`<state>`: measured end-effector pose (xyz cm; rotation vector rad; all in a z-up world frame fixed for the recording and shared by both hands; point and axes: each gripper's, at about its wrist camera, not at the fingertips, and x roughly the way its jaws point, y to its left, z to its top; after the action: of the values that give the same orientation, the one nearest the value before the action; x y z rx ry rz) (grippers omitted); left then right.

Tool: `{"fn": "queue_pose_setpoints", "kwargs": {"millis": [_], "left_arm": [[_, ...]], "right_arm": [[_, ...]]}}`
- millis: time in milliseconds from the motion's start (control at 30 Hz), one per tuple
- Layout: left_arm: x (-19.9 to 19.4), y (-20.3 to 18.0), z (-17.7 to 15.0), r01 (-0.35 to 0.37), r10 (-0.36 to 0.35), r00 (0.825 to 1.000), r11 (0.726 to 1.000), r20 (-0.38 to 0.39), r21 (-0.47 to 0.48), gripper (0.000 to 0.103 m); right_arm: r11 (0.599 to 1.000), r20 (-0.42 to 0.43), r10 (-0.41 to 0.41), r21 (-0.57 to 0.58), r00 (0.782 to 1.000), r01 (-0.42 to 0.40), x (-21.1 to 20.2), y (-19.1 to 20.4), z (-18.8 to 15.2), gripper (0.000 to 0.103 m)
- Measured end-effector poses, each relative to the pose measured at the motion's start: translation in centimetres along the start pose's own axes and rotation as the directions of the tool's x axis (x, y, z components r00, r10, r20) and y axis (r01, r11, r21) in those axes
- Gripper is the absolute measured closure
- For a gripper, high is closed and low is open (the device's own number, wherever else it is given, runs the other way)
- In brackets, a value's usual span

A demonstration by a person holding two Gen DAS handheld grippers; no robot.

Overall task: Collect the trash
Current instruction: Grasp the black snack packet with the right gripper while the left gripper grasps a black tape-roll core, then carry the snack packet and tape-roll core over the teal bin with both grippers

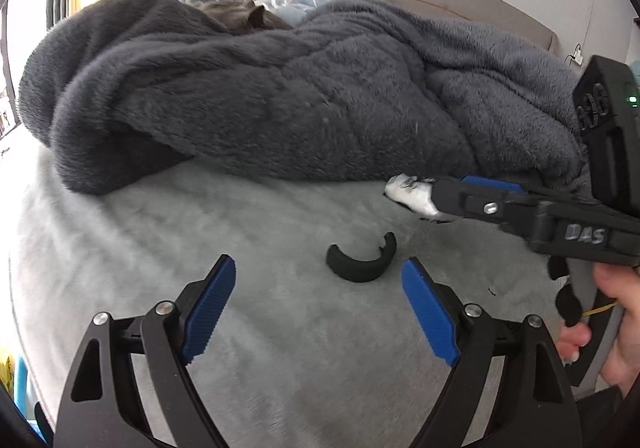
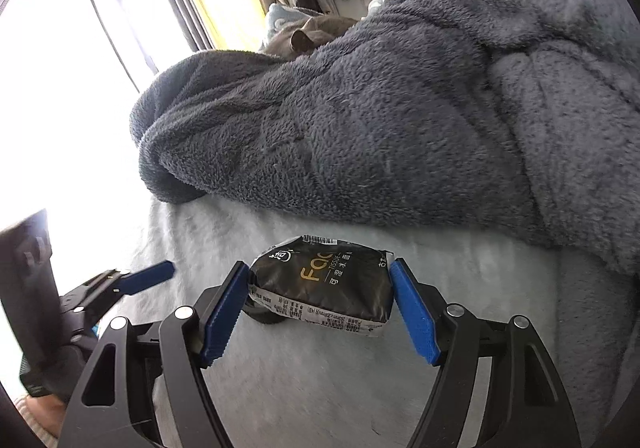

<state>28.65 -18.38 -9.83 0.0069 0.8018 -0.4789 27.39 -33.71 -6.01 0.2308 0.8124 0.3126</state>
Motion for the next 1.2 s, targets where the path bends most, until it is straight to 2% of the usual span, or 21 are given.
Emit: {"fn": "queue_pose_setpoints", "kwargs": {"millis": [433, 667, 733, 767, 1000, 1200], "left_arm": [[3.9, -2.6, 0.3, 0.064, -0.065, 0.996, 0.998, -0.055, -0.022, 0.033], [5.9, -2.4, 0.7, 0.058, -0.064, 0.994, 0.996, -0.091, -0.070, 0.040], [6.2, -2.4, 0.8, 0.046, -0.053, 0.994, 0.996, -0.095, -0.075, 0.050], [6.3, -2.3, 0.9, 0.042, -0.049, 0.994, 0.996, -0.096, -0.077, 0.052], [5.6, -2.0, 0.9, 0.077, -0.084, 0.993, 0.994, -0.083, -0.078, 0.053], [3.2, -0.6, 0.0, 0.105, -0.110, 0.991, 0.991, -0.069, -0.080, 0.054]], "right_arm": [[0.999, 0.024, 0.038, 0.004, 0.999, -0.038, -3.3, -3.0, -0.6, 0.030], [0.998, 0.013, 0.061, -0.016, 0.998, -0.061, -4.1, -3.5, -1.0, 0.030], [0.998, 0.009, 0.062, -0.023, 0.998, -0.062, -4.2, -3.4, -1.1, 0.030], [0.998, 0.007, 0.062, -0.027, 0.998, -0.062, -4.3, -3.4, -1.1, 0.030], [0.997, 0.013, 0.070, -0.035, 0.997, -0.070, -4.8, -2.7, -1.1, 0.030], [0.996, 0.006, 0.072, -0.048, 0.997, -0.072, -4.8, -1.6, -1.3, 0.030]]}}
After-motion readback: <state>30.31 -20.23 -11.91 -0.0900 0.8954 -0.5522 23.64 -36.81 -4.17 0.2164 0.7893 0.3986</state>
